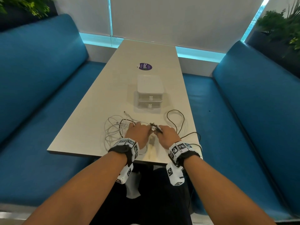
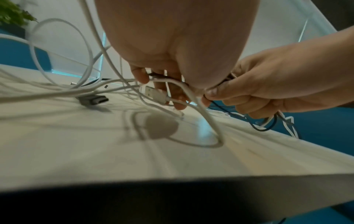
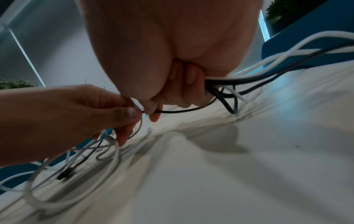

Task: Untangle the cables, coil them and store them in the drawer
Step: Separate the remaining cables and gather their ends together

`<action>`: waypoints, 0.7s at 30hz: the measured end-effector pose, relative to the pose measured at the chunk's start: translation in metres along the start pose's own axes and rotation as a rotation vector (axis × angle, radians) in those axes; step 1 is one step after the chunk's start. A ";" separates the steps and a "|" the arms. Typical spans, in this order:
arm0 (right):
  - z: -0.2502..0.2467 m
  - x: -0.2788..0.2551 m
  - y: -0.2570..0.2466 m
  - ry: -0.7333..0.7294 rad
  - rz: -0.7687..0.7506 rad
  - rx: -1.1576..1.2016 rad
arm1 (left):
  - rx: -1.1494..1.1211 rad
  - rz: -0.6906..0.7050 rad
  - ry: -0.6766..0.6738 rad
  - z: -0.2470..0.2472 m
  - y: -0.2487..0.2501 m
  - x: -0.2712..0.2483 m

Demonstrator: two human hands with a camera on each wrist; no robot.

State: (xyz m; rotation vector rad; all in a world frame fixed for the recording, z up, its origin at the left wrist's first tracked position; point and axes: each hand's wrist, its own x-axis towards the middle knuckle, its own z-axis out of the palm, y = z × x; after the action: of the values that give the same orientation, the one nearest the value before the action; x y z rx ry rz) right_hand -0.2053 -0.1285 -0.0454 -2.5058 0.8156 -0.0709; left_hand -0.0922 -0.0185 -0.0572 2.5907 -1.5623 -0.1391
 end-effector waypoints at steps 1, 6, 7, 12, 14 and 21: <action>0.000 0.001 0.002 -0.007 0.010 -0.007 | -0.008 0.013 0.001 0.001 0.000 0.000; -0.019 0.000 0.033 -0.021 0.162 -0.180 | 0.090 0.103 0.028 0.005 -0.016 -0.005; -0.025 -0.001 0.044 -0.006 0.219 -0.207 | 0.127 0.125 0.031 0.005 -0.020 -0.006; -0.039 -0.005 0.063 0.064 0.347 -0.287 | 0.156 0.179 -0.004 0.004 -0.019 -0.005; -0.033 -0.006 0.051 0.123 0.279 -0.265 | 0.137 0.156 -0.017 0.006 -0.012 0.000; 0.002 -0.008 0.013 0.041 -0.036 -0.124 | 0.069 0.113 0.040 0.004 0.000 0.002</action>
State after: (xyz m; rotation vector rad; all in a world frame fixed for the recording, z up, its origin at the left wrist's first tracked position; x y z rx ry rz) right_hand -0.2189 -0.1323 -0.0522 -2.6442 0.8140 -0.0873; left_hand -0.0920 -0.0202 -0.0613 2.5309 -1.7231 -0.0244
